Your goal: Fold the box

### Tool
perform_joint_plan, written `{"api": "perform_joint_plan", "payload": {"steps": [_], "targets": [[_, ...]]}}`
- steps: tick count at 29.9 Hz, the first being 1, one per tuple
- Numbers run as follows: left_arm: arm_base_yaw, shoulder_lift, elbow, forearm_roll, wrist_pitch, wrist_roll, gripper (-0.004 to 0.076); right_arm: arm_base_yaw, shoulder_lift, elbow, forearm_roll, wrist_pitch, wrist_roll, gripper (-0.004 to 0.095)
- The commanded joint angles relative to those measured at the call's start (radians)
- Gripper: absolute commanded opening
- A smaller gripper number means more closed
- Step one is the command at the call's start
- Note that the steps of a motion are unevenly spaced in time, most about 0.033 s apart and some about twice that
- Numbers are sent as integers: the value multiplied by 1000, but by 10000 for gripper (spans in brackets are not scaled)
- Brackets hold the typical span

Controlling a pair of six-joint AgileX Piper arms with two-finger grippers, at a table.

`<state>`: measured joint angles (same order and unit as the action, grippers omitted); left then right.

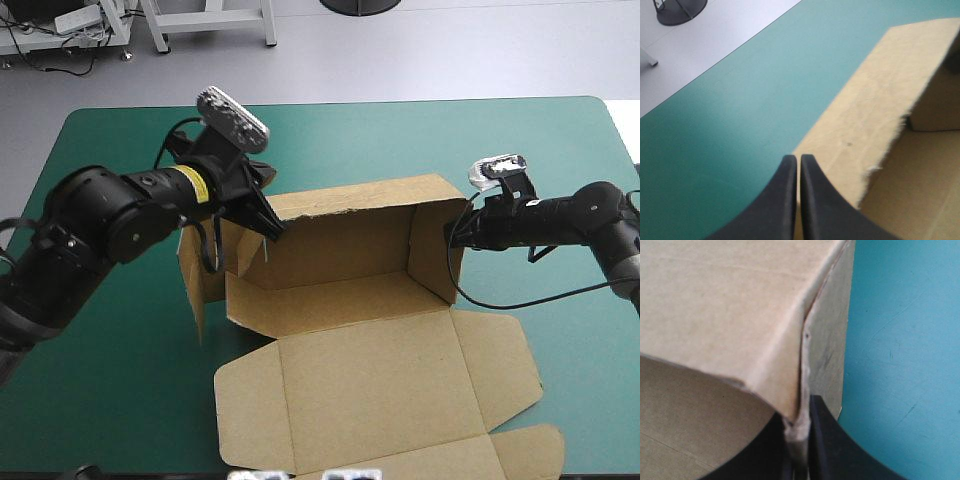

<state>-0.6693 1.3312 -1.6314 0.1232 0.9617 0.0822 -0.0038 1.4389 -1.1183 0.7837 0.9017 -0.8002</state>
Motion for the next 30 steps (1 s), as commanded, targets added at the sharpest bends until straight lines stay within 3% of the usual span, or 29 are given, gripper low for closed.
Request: {"api": "perform_joint_plan", "payload": {"steps": [1, 7, 13, 17, 22, 30], "targets": [[184, -25, -52, -145, -76, 112, 18, 3, -35, -26, 43, 40, 19, -9], [526, -15, -56, -415, -34, 258, 18, 3, -35, -127, -7, 95, 124, -4], [754, 45, -40, -508, 27, 312, 18, 3, -33, -358, -217, 285, 352, -4], [788, 92, -29, -508, 104, 341, 18, 4, -12, -511, -324, 349, 458, -5], [788, 143, -29, -531, 182, 367, 18, 16, 59, -588, -314, 349, 486, -4], [788, 154, -29, -523, 202, 390, 18, 153, 252, -590, -350, 349, 508, -4]]}}
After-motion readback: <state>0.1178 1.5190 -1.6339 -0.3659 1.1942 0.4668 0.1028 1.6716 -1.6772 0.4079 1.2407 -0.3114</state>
